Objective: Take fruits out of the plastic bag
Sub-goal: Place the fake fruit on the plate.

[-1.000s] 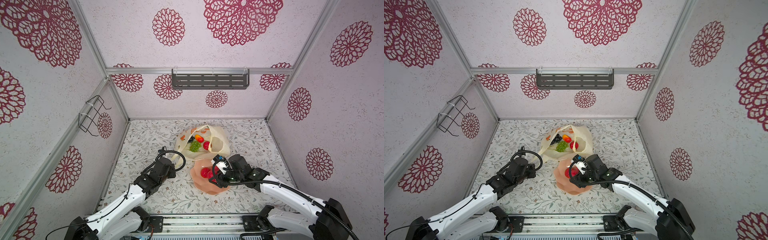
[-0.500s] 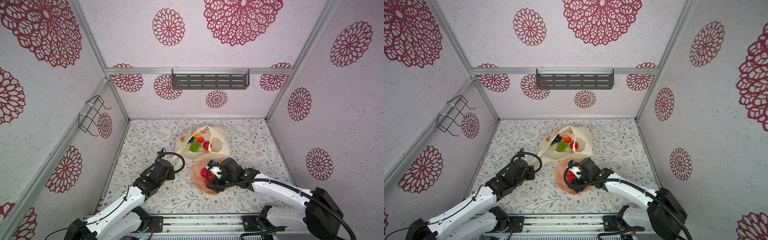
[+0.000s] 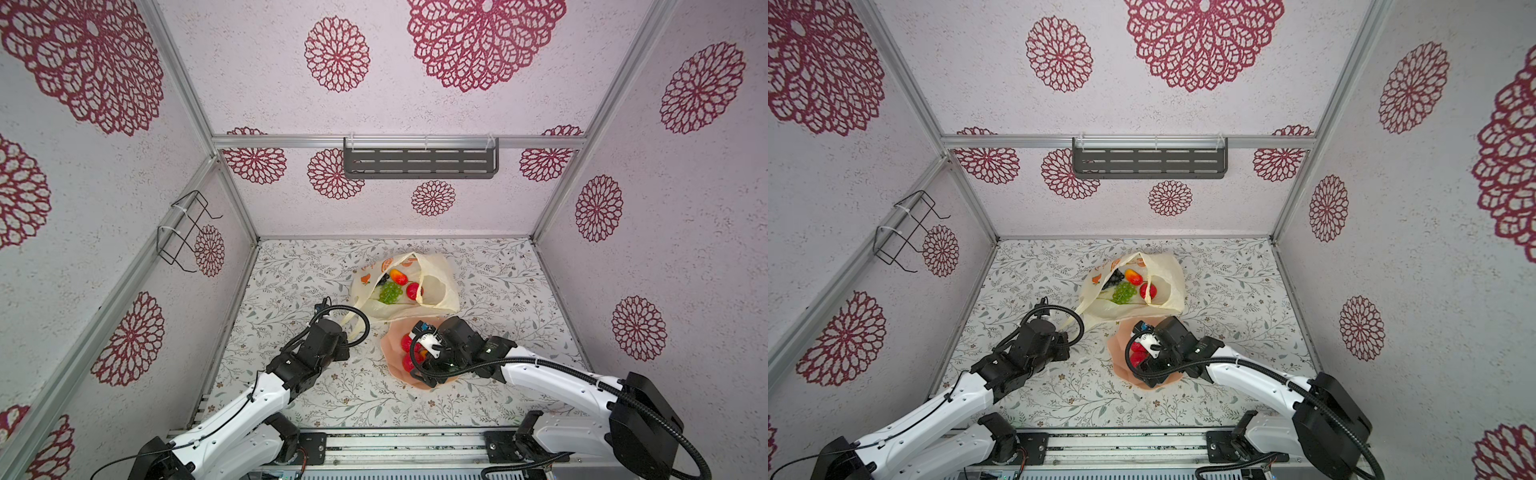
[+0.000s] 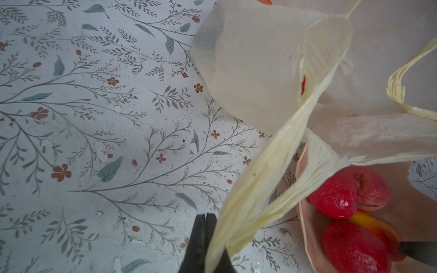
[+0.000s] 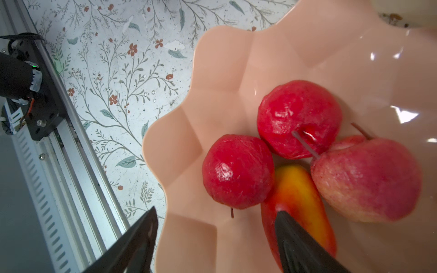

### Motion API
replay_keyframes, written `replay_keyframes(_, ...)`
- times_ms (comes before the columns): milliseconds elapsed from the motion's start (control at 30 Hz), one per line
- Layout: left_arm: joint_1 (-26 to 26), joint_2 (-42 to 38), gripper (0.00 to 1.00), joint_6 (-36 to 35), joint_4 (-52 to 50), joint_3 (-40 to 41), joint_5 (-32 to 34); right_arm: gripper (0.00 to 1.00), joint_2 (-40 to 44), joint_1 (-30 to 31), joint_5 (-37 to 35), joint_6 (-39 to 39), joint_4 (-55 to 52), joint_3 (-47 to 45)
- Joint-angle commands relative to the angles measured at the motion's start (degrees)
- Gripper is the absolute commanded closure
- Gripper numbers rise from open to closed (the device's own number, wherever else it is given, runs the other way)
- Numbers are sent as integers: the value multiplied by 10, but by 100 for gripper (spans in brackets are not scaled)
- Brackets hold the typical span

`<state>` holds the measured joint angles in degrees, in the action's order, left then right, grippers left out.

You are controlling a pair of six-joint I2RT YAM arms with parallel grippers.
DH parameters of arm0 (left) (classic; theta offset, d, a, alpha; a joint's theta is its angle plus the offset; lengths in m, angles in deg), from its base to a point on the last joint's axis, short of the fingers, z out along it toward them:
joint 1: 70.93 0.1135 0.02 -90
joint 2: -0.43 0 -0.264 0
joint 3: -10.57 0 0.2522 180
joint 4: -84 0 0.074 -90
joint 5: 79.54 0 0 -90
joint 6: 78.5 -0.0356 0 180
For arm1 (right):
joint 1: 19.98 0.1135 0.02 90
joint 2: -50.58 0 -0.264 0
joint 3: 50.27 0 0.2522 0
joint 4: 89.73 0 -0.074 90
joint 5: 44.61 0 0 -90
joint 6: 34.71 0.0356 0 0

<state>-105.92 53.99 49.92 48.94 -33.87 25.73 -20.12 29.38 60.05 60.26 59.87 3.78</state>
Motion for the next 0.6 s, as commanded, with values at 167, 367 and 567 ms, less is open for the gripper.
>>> replay_keyframes(167, 2, -10, 100, 1, 2, 1, -3, 23, 27, 6, -16, -2, -3, 16)
replay_keyframes(367, 2, -23, 100, -2, -3, 5, -1, 38, 56, 6, -41, -2, 5, 38)
replay_keyframes(567, 2, -41, 100, -8, 8, 18, -28, 56, 48, 6, -106, -9, 48, 100)
